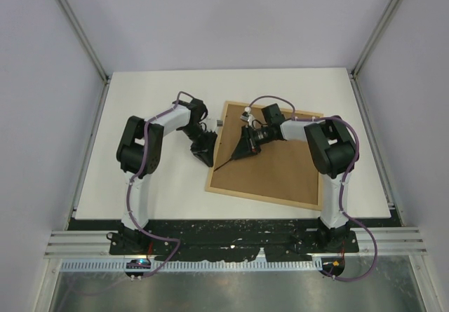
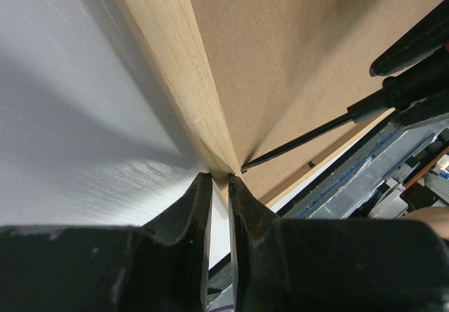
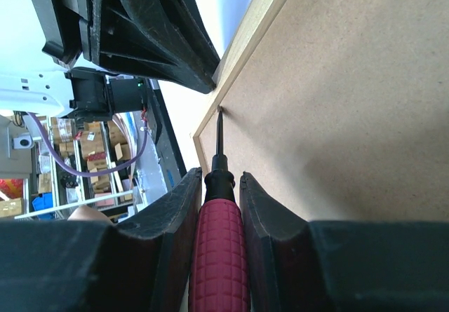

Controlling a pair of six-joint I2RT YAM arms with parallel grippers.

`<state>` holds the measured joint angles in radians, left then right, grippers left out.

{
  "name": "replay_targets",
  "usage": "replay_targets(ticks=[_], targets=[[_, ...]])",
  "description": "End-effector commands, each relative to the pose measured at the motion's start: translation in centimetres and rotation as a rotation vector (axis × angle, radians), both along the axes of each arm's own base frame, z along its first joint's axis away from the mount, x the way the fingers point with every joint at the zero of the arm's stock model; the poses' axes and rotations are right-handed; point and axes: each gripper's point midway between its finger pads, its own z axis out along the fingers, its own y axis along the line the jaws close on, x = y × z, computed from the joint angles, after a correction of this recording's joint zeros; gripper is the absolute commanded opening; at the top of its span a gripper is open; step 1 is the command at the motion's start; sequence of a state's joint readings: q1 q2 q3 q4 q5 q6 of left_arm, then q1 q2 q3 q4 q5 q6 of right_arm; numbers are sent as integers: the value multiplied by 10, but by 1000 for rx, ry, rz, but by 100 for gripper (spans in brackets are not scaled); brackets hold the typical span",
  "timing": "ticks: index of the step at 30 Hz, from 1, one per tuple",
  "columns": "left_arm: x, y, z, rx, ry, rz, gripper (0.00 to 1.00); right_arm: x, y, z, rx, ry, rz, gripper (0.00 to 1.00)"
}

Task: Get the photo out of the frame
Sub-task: Release the photo frame item from the photo frame.

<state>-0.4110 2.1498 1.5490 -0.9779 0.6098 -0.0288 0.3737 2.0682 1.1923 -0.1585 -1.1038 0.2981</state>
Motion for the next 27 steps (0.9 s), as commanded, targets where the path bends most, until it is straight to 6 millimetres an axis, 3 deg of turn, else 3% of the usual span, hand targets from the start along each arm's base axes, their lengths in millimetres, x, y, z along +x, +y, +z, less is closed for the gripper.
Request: replay_targets(ticks=[1,9,15,18,22,25,27], targets=[[5,-5,-3,0,-8,4,18,-2,7,12,24,-53,25,8],[6,-2,-9,36,-15,22,14,-12,11,8,25,-15,43,8],[9,4,-18,90,-25,54,1,-24,23,1,28,32,52,8],[7,5,-23,101,-17,56,0,-34,31,-9,8,49,69,8],[5,5,-24,107,-15,55,0,-33,34,-19,-14,66,59,8],[5,7,-26,130,-23,56,0,-26,37,-8,-41,48,44,8],[5,9,-27,150,-31,58,0,-18,42,11,-57,-2,31,8]])
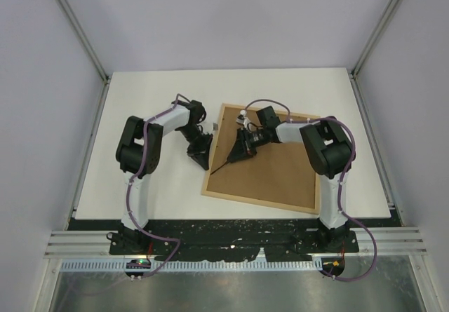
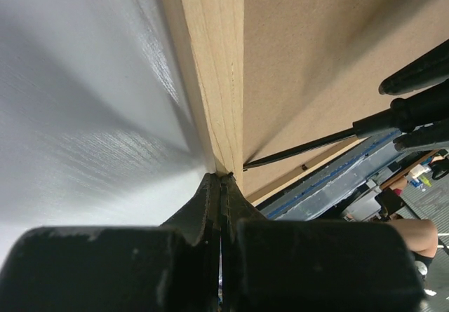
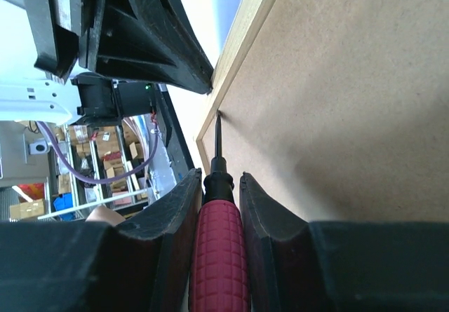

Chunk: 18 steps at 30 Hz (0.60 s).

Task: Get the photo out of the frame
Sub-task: Release the photo frame item from the photo frame.

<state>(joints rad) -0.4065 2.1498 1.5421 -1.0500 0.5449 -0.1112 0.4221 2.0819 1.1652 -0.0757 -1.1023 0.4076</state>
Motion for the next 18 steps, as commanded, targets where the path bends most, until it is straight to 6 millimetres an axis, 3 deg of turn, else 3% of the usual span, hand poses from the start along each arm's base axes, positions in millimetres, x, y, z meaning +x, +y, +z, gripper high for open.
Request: replay_targets(ticks=[1,4,8,12,15,18], targets=[[18,-5,-25,52,-119,-23,0,-1,30,25,-72,-111,23,8],[20,-2,-27,86,-139,-28,1,1,49,56,-102,-169,38,8],[21,1,-28,111,-154,-33,1,-11,82,81,-125,-207,79,8],[21,1,-28,118,-161,-36,1,-6,98,91,-144,-258,69,8],[24,4,-25,127,-178,-44,3,-1,94,94,-155,-285,52,8],[29,8,-15,123,-190,-42,10,6,71,97,-148,-296,45,8]])
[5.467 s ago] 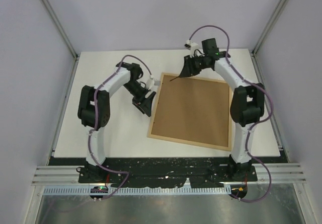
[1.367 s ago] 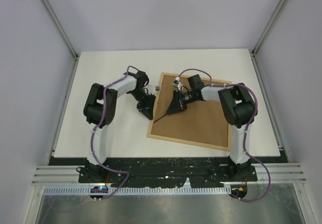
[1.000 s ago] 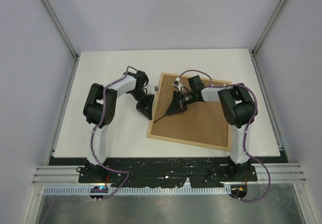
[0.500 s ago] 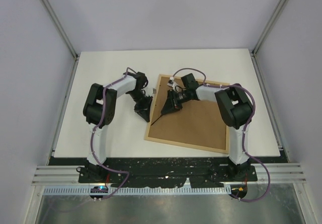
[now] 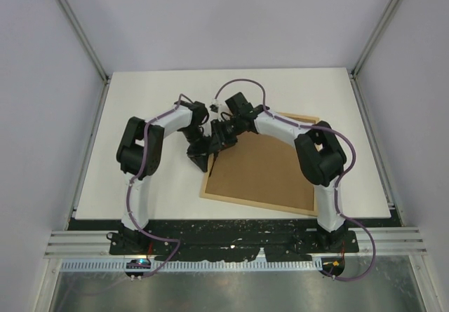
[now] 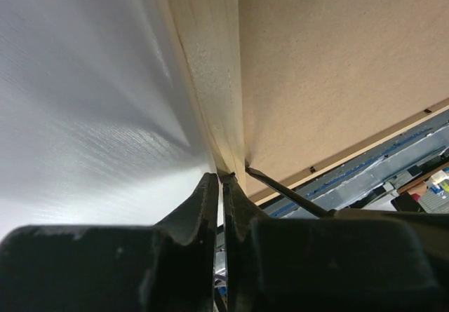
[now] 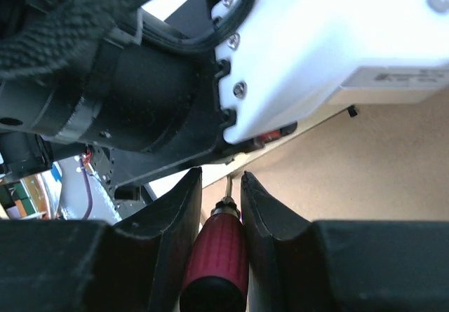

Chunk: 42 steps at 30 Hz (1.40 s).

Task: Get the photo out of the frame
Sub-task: Release the photo frame item from the photo frame, then adjust the photo frame item on the photo frame.

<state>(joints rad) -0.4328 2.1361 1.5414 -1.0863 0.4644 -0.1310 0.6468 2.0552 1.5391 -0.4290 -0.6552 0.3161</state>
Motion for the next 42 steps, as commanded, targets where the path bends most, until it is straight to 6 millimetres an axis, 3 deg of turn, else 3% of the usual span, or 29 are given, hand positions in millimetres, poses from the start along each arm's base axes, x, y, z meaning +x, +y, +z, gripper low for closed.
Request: replay_targets(ticks=[1,8,10,15,18,23,34,42], targets=[[38,4,-11,31,-196,-34,13,-13,-8,55,126,32,42,8],[35,11,6,22,-230,-53,32,3,-85,74,285,55,77,8],[33,10,7,30,-234,-66,37,4,-102,66,255,19,74,8],[22,12,1,107,-253,-128,47,5,-130,4,60,-48,4,8],[16,8,-4,130,-257,-147,51,4,-133,-16,44,-41,-21,8],[5,-9,0,58,-243,-152,51,7,-134,-23,28,-53,-23,8],[-12,-39,35,-163,-243,-132,50,10,-144,-63,-59,-3,-61,8],[-14,-19,2,54,-249,-173,49,13,-141,-59,-51,-11,-75,8]])
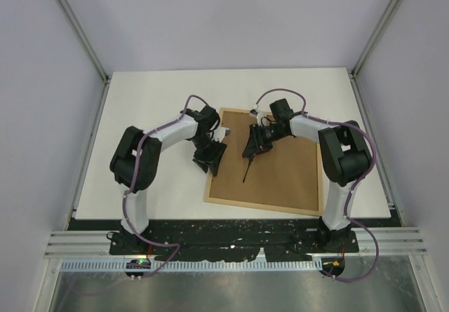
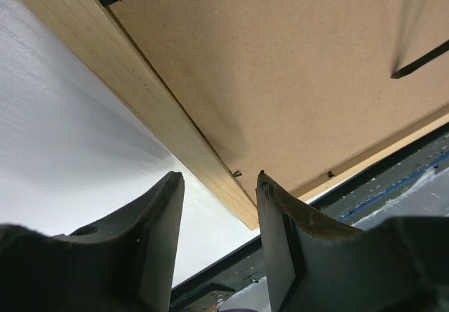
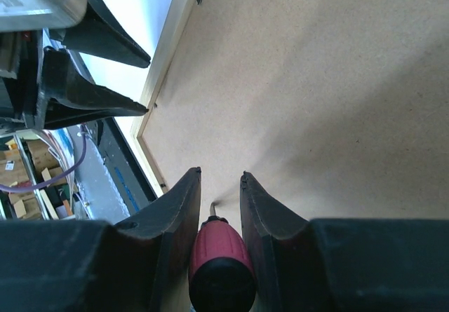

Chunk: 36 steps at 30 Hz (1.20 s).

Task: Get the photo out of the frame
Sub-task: Adjust the photo frame item on the photo frame.

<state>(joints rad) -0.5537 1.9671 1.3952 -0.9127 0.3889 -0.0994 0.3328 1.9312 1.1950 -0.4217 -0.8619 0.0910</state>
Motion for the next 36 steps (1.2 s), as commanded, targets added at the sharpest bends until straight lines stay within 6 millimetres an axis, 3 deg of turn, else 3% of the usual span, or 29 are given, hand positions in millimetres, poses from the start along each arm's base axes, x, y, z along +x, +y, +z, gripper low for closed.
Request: replay_targets(ticks=[1,8,17,22,28,36], targets=[[-1,5,-12,100,-33,-16,49,13,-12,-23,-114,-103,-3,8],[-16,-1,-24,117,-2,-27,49,13,-12,-21,-110,-108,-2,8],[-27,3,-37,155,48,-17,35,14,-11,-20,-106,-114,1,8],[-33,-8,-35,103,102,-10,42,15,-12,-24,-115,-113,-1,8],[-38,-6,-36,127,144,-38,41,17,-14,-32,-138,-106,-15,8],[-41,5,-51,241,199,-81,26,20,-16,-29,-146,-132,-28,8]])
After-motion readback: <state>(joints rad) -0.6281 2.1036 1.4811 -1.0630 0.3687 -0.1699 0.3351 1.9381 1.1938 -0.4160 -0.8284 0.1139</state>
